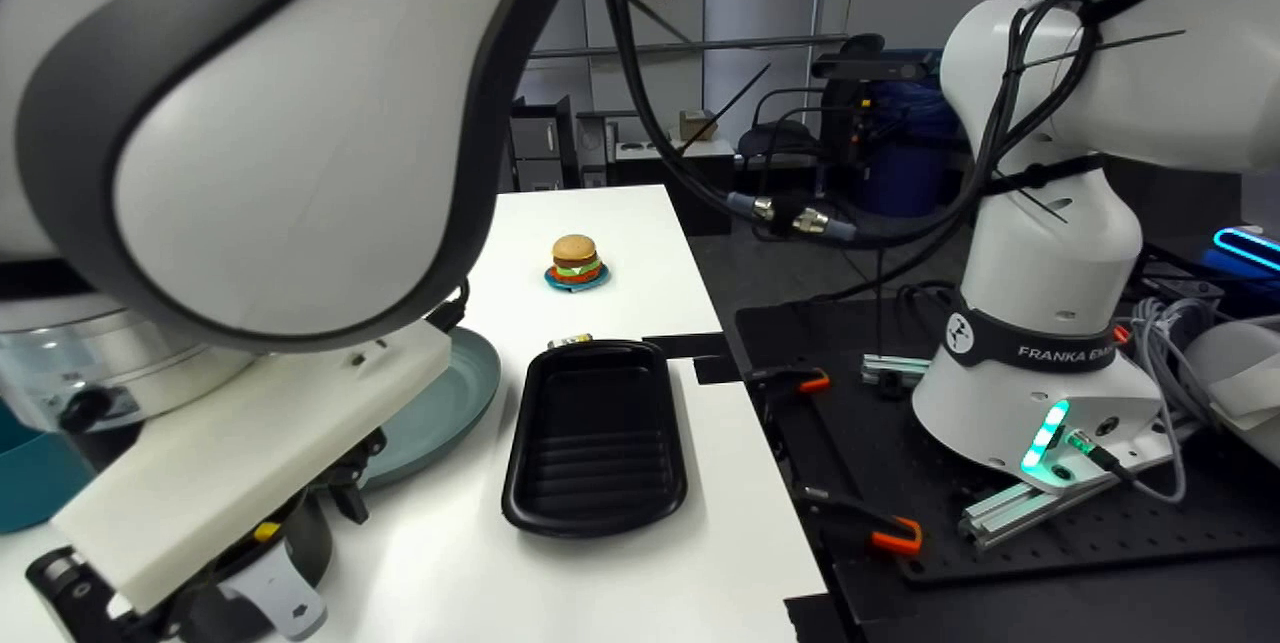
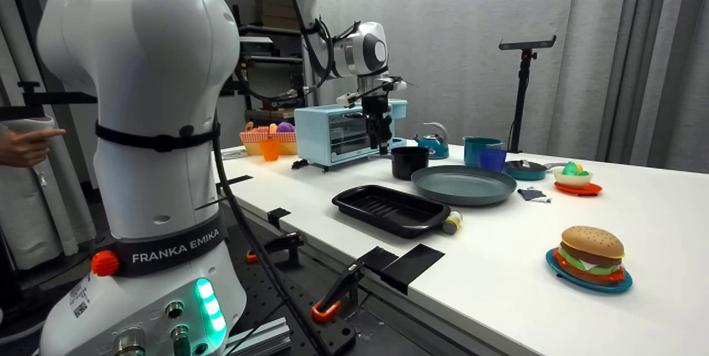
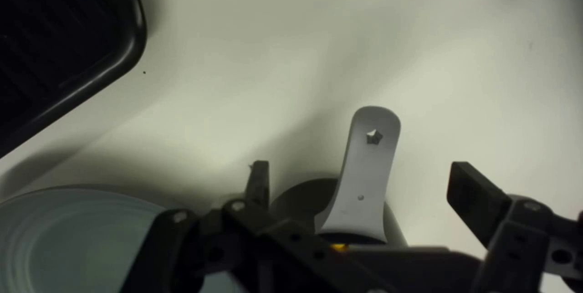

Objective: Get the black pot and pour its contents onto the gray plate

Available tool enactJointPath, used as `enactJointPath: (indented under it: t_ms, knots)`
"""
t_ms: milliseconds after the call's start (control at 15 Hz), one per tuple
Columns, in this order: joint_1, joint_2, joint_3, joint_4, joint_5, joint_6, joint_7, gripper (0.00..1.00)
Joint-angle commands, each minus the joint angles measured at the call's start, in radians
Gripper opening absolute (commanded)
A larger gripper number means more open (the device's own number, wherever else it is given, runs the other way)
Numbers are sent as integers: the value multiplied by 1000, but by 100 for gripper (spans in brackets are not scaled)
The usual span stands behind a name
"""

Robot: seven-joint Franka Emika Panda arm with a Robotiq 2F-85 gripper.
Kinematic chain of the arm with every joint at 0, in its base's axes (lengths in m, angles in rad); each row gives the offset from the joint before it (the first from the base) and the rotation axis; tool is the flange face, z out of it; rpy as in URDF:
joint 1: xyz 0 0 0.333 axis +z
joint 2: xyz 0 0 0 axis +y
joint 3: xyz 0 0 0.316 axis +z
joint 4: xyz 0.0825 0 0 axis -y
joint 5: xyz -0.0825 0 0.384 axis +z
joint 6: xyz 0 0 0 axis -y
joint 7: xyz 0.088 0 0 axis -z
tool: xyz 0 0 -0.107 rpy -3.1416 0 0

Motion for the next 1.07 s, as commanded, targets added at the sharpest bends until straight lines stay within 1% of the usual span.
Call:
enactJointPath:
  t_ms: [0, 200, 267, 333, 467, 533, 667, 933, 1000]
  knots:
    - [28, 41, -23, 43, -22, 5, 55, 100]
    - [33, 59, -29, 57, -20, 2, 70, 100]
    - [35, 64, -30, 60, -20, 1, 73, 93]
    - [37, 68, -32, 63, -21, -1, 75, 83]
    - [38, 74, -36, 67, -19, -2, 80, 78]
    - [40, 77, -39, 69, -22, -4, 83, 60]
    - [43, 81, -44, 73, -24, -8, 84, 44]
    - [48, 78, -51, 74, -30, -16, 83, 15]
    - [49, 76, -52, 74, -31, -18, 83, 6]
